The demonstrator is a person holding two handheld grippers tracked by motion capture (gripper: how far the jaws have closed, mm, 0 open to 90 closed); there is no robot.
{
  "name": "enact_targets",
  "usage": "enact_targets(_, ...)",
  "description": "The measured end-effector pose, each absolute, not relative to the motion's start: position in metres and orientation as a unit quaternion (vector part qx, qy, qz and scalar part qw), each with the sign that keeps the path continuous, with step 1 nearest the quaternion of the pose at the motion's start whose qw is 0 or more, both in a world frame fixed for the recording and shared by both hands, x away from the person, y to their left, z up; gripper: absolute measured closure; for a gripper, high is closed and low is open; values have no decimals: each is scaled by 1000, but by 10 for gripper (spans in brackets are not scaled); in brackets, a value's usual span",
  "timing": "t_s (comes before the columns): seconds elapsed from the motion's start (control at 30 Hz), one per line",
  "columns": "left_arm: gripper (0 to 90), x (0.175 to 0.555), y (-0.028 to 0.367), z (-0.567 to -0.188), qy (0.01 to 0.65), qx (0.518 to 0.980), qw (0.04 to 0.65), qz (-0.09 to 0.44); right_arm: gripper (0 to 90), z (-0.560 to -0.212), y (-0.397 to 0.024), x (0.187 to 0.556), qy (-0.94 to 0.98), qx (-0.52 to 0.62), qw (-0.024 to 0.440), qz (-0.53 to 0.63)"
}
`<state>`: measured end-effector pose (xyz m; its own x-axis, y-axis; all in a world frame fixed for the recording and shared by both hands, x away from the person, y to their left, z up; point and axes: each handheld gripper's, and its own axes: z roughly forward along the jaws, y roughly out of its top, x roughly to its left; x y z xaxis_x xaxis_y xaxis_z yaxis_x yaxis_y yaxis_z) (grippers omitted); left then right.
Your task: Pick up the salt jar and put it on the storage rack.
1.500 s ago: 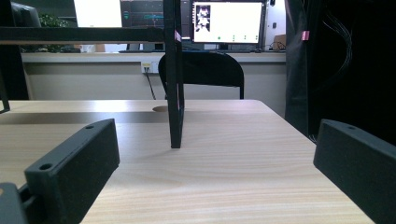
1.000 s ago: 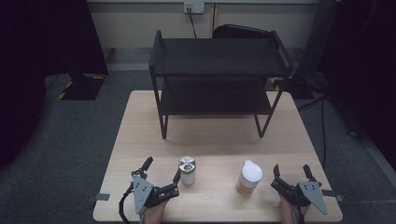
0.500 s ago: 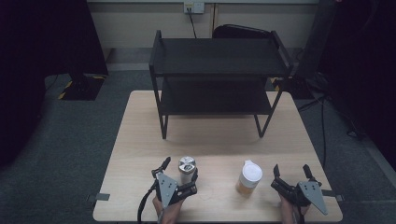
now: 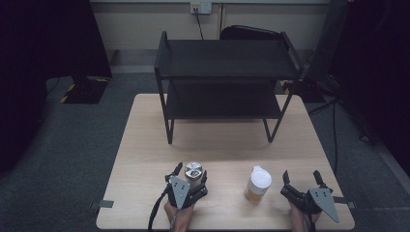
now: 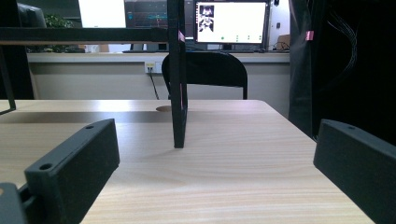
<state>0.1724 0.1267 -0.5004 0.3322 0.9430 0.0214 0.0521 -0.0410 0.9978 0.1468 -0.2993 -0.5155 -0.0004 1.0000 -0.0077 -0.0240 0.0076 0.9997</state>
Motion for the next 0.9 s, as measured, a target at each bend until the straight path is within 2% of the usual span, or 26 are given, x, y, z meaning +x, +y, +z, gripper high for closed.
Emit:
enact_targets(0.17, 241, 173, 131, -503, 415, 597, 565, 389, 0, -515, -299, 147, 496, 492, 508, 504)
enact_targets(0.27, 330, 173, 132, -502, 407, 604, 566, 387, 0, -515, -299, 147, 496, 492, 508, 504)
enact_targets(0.9, 347, 174, 134, -489, 427, 608, 561, 364, 0, -516, -300, 147, 496, 491, 507, 505)
